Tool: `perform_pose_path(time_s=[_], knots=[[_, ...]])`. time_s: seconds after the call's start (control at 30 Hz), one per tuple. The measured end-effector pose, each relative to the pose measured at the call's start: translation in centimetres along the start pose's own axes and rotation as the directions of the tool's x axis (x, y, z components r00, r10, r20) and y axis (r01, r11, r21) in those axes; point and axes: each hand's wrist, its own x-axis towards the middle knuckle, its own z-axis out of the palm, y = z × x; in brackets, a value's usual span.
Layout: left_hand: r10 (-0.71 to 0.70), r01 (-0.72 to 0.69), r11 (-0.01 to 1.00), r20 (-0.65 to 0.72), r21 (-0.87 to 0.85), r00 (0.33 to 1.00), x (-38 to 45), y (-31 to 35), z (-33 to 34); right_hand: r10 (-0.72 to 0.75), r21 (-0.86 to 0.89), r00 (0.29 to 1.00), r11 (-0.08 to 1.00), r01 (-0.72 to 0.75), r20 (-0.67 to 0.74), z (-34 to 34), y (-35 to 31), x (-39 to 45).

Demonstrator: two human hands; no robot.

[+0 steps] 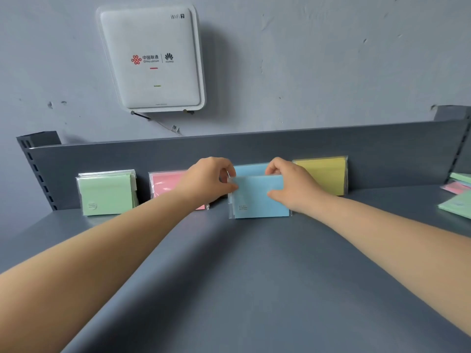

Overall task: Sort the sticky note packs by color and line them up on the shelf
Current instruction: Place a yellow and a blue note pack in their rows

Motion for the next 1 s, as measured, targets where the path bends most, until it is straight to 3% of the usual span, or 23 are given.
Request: perform_pose_path(time_s=[0.23,0.43,0.6,0.77,1.0], knots=[[0.033,-0.024,0.995,-0.091,0.098,0.995,2.0,-1.4,1.2,-0.071,-0.233,0.995,0.971,0.051,-0.076,1.4,0.4,2.5],[0.176,-0.137,0.947,-0.112,0.292,0.978,2.8,-1.7,1.6,-0.101,-0.519,0.983,0.855,0.009,-0.15,2.2,0.1,3.3],[0.235,-0.183,0.887,-0.074,0.424,0.969,2.3,-0.4,0.7,-0.15,-0.624,0.977,0.781,0.022,-0.153,1.4,-0.8,2.8],[0.354,-0.275,0.728,0.0,0.628,0.935,0.3,4.9,0.3,-0.266,-0.782,0.964,0.601,0.163,-0.003,-2.9,-1.1,-0.7],[0.418,-0.389,0.745,0.076,0.543,0.905,-2.8,16.1,3.5,-0.123,-0.845,0.992,0.528,0.086,0.024,-9.9,3.5,-10.0]])
